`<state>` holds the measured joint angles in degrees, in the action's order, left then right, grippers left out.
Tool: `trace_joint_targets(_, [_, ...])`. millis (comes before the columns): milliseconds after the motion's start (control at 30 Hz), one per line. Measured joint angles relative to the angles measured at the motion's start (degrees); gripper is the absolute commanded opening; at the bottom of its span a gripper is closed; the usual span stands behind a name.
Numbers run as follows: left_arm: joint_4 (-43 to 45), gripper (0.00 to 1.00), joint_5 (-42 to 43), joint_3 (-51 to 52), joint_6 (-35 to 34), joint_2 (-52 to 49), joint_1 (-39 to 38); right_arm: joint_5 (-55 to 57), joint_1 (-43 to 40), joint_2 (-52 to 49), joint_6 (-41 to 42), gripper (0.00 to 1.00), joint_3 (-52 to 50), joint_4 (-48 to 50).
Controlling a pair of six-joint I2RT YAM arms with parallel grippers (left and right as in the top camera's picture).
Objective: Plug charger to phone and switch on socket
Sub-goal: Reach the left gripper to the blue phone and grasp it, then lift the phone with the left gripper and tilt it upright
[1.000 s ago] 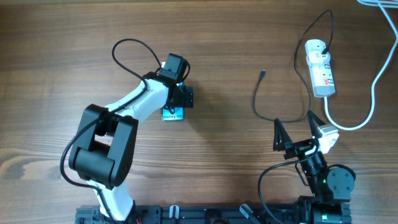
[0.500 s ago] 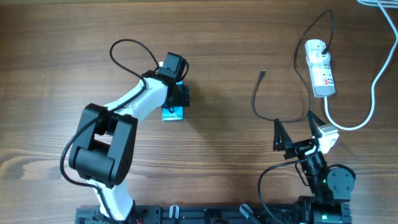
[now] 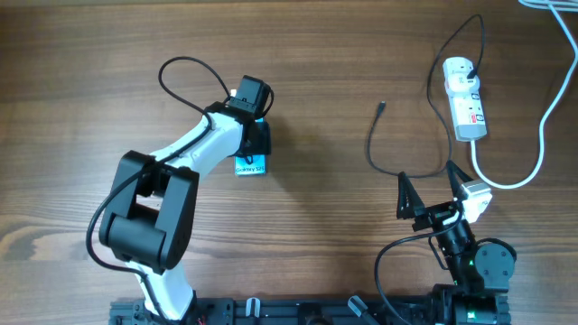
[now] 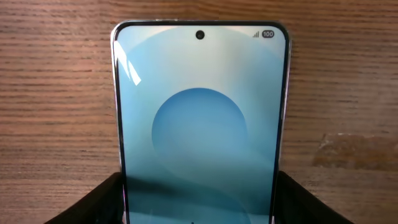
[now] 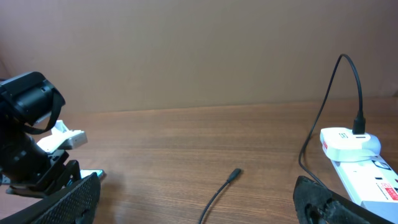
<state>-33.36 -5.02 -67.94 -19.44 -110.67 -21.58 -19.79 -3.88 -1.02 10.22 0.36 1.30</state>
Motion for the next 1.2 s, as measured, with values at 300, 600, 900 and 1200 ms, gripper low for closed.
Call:
trace_joint_targets(300, [-1.7, 0.49, 1.9, 0.6, 0.0, 1.7, 0.0, 0.0, 0.0, 0.0, 0.0, 1.00, 0.0, 0.0])
trace_joint_targets(600, [-8.3, 0.49, 1.9, 0.8, -0.2, 15.8, 0.0, 0.0, 0.0, 0.0, 0.0, 1.00, 0.0, 0.0])
trace_joint_targets(900, [-22.1, 0.45, 6.3, 0.4, -2.7, 25.9, 0.0, 0.0, 0.0, 0.0, 0.0, 1.00, 0.0, 0.0])
trace_joint_targets(1200, [-40.4, 0.44, 19.1, -17.4, -8.0, 27.3, 0.0, 0.0, 0.0, 0.0, 0.0, 1.00, 0.0, 0.0])
